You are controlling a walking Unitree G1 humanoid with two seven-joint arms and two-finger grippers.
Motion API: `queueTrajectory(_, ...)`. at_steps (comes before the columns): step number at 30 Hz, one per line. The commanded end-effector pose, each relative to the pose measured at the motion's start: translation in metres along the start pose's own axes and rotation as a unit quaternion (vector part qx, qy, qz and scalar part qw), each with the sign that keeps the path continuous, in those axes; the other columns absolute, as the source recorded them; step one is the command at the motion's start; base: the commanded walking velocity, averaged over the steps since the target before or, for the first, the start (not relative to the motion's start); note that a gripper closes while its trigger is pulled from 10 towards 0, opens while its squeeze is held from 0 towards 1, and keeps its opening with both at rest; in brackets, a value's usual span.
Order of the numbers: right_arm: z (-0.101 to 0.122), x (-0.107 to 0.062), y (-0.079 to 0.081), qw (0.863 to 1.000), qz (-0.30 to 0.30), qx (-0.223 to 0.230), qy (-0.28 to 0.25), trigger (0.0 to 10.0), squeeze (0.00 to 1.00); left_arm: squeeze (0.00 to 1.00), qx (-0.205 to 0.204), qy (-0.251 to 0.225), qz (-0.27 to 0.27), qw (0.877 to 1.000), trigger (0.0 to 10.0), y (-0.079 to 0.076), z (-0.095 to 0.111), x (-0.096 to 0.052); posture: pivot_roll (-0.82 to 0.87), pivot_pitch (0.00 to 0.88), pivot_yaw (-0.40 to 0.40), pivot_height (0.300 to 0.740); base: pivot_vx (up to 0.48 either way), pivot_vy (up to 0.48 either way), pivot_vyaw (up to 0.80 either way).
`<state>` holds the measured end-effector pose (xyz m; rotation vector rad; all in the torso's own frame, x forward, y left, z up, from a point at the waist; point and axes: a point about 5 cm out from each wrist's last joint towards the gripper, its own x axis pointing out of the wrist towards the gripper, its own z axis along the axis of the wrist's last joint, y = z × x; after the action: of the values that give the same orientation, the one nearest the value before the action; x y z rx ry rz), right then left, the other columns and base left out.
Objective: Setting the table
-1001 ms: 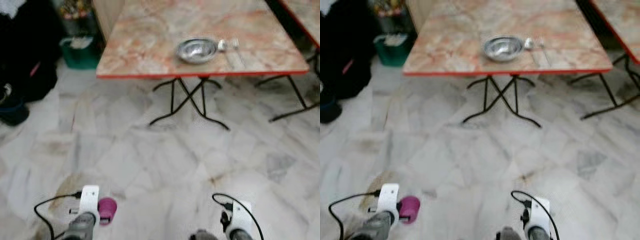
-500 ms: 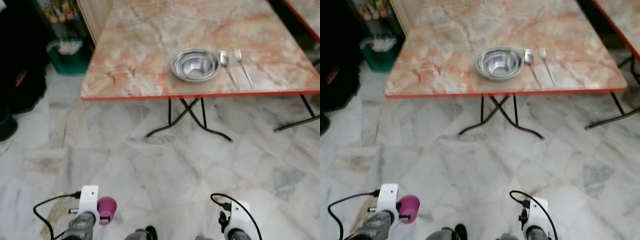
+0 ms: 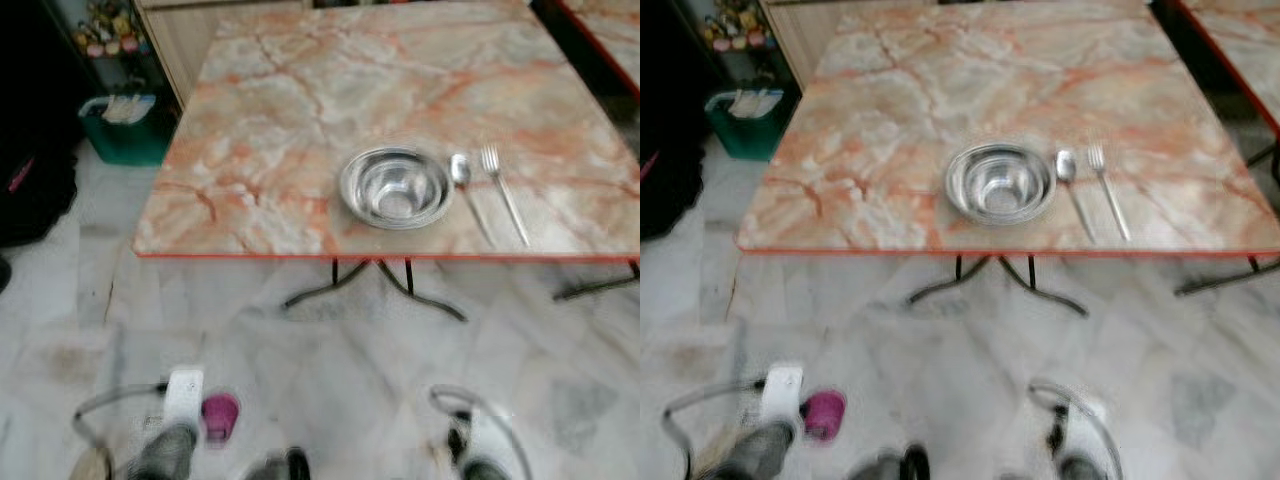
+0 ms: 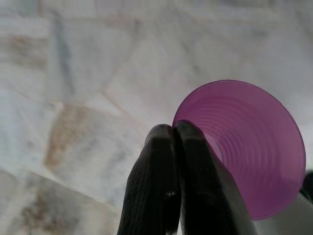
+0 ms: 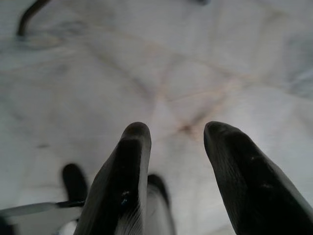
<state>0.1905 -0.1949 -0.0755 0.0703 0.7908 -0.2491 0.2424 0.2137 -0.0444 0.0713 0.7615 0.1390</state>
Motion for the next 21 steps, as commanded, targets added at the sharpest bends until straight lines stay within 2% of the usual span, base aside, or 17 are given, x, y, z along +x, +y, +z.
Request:
queueTrajectory(1,-0.006,-0.002,-0.011,1.0,-0.014,-0.005,0.01,10.0,0.0,0.0,0.002,0.016,-0.002,1.0,10.0,-0.002,-0.01,-0.002,-0.11,0.191,0.082,0.74,0.326,0.0,0.0)
queueTrajectory(11,-0.006,-0.002,-0.01,1.0,-0.013,-0.008,0.007,10.0,0.0,0.0,-0.012,0.012,-0.004,1.0,10.0,-0.005,-0.012,-0.002,-0.11,0.173,0.081,0.74,0.0,0.0,0.0)
queueTrajectory(21,-0.007,-0.003,-0.008,1.0,-0.01,-0.012,0.006,10.0,0.0,0.0,-0.026,0.019,0.015,0.999,10.0,0.002,-0.02,-0.005,-0.12,0.16,0.082,0.74,0.0,0.0,0.0)
